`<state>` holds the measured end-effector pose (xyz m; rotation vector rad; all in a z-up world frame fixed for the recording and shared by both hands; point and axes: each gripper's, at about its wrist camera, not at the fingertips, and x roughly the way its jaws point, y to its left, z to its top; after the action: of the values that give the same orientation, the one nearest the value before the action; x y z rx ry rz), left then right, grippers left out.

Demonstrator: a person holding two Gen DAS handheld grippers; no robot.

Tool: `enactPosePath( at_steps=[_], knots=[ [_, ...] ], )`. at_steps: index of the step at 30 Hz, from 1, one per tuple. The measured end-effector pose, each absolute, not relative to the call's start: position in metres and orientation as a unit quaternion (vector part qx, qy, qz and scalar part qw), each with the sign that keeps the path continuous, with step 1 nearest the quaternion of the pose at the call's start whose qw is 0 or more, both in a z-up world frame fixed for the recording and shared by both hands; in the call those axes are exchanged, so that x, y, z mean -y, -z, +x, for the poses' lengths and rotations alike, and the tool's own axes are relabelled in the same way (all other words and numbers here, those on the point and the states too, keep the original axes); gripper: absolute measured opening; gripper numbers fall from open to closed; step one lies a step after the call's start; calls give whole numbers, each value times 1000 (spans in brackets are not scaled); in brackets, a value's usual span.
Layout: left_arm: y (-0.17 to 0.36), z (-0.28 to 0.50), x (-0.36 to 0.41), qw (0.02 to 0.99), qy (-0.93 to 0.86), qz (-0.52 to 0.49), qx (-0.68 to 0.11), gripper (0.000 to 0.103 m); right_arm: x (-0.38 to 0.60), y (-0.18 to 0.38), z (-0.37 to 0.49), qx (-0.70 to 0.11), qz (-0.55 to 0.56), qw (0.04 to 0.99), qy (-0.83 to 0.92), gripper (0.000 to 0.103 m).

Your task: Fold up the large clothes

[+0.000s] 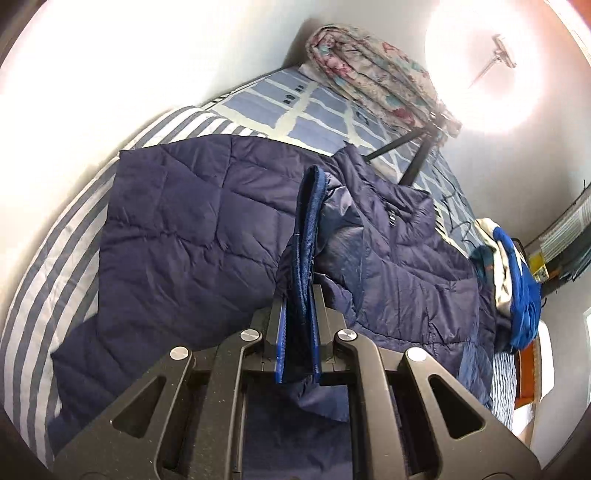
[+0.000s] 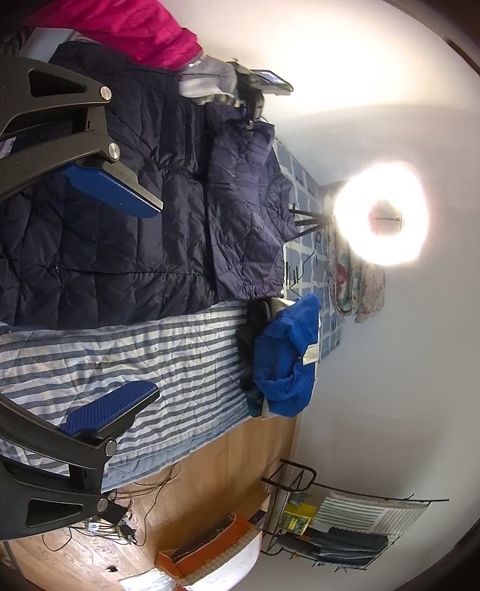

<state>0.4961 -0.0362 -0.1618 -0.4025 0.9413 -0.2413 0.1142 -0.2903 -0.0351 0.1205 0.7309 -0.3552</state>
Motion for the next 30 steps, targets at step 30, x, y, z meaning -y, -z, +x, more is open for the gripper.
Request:
enactPosePath(
  at_steps=[30],
  knots=[
    [85, 436, 6, 907, 57, -51, -414, 44, 297, 31, 103, -346, 45, 917, 195, 91]
  ],
)
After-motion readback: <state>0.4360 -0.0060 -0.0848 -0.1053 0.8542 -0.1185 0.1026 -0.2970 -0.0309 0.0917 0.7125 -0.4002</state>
